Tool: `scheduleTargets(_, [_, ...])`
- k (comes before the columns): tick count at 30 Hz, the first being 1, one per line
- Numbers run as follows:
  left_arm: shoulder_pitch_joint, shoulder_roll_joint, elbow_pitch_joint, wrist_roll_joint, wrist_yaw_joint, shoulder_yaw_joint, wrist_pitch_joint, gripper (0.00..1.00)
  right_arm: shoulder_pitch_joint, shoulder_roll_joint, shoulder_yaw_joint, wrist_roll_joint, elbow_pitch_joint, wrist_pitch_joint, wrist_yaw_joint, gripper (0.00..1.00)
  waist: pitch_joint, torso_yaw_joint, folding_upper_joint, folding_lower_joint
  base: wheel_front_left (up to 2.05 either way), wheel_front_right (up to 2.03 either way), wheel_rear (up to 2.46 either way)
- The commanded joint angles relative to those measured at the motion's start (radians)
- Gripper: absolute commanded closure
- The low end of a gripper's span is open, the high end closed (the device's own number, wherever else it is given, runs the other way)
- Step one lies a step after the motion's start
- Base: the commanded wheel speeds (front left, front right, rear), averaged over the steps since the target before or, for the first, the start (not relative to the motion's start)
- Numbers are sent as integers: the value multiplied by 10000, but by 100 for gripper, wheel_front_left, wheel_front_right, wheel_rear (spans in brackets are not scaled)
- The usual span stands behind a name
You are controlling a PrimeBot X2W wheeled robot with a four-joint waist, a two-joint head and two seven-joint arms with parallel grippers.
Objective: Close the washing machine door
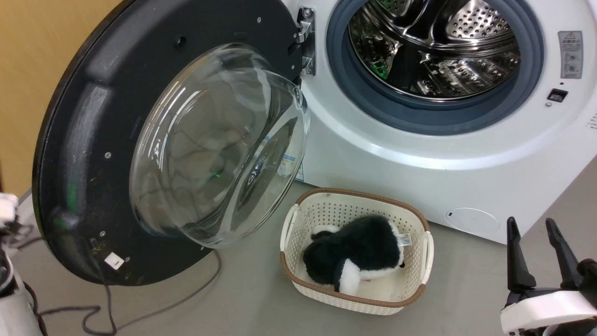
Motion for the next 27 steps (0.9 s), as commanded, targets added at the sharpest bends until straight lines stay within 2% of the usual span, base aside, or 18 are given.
scheduleTargets(1, [115, -17, 91, -249, -105, 106, 176, 100, -62, 32, -74, 74, 23, -103, 5, 0, 36, 49, 0, -1, 0, 0, 0])
scheduleTargets(7, [949, -196, 243, -1221, -409, -48, 1592, 100, -118, 35, -174, 92, 14, -229, 6, 0, 136, 233, 0, -1, 0, 0, 0])
scheduleTargets(12, [1593, -464, -344, -2167, -480, -362, 2641, 100, -111, 37, -281, 141, 24, -333, 6, 0, 176, 410, 0, -1, 0, 0, 0])
scheduleTargets(21, [3004, -1026, -2491, -3215, -580, -1620, 3966, 100, -172, 40, -529, 212, 18, -521, 7, 0, 308, 739, 0, -1, 0, 0, 0])
scheduleTargets(27, [3654, -1138, -4257, -4030, -646, -3012, 4755, 100, -248, 43, -673, 231, 32, -646, 7, 0, 285, 651, 0, -1, 0, 0, 0])
